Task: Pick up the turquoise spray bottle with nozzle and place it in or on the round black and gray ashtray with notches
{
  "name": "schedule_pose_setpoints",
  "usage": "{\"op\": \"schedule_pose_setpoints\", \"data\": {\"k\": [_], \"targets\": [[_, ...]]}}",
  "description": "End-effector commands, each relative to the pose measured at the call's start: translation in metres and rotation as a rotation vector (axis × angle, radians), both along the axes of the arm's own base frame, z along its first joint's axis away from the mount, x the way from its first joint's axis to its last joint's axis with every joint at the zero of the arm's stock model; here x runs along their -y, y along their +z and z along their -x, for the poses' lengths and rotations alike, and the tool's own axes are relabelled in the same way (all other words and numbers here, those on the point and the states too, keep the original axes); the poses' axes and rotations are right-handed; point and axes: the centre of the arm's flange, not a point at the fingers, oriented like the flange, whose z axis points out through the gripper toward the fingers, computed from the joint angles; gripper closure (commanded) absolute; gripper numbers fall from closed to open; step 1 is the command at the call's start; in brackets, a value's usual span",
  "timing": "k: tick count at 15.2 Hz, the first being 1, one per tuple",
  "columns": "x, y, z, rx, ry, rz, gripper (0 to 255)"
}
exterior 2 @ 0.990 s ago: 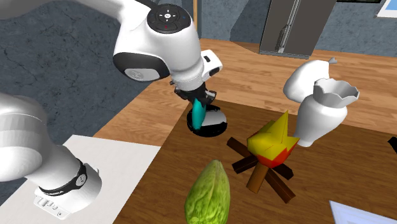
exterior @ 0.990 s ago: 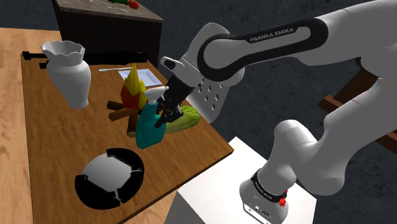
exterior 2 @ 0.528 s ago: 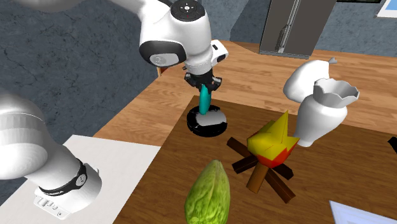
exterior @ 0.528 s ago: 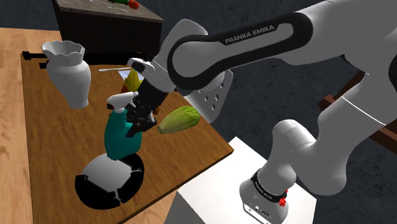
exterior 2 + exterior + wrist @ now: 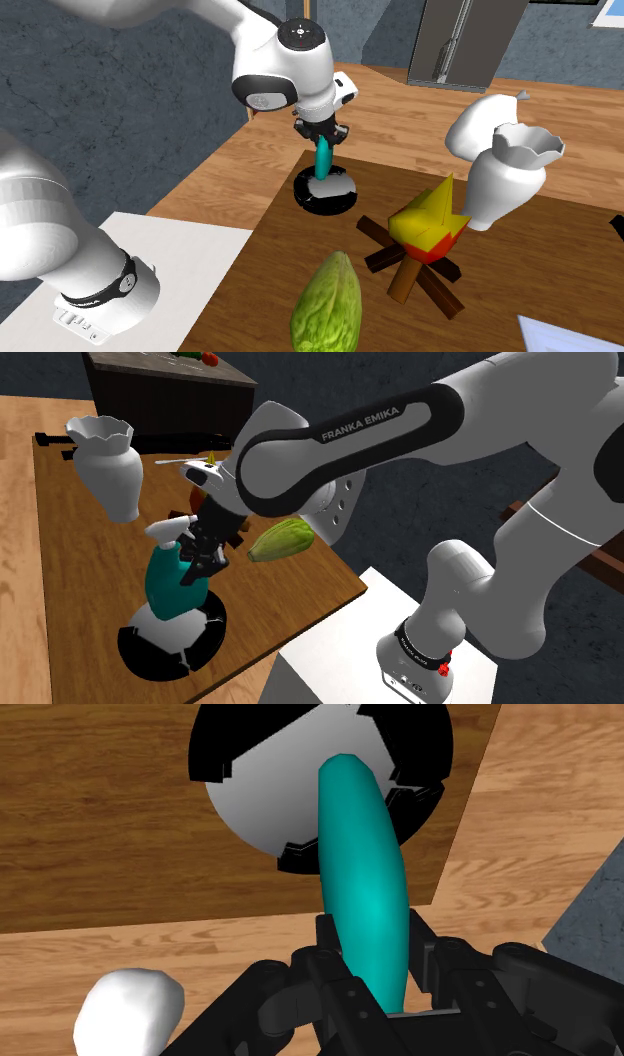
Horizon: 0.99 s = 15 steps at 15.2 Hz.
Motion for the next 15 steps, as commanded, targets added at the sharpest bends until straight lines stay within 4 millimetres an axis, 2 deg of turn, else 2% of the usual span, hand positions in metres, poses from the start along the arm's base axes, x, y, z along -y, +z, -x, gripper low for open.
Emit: {"op": "schedule_pose_setpoints", "data": {"k": [1, 6, 14, 15], "targets": [[0.0, -0.011, -0.001, 0.001, 0.0, 0.0, 255], [0.0, -0.038, -0.001, 0.001, 0.0, 0.0, 255], [0.0, -0.038, -0.001, 0.001, 0.0, 0.0, 255], [0.0, -0.038, -0.001, 0.001, 0.0, 0.0, 0]]}}
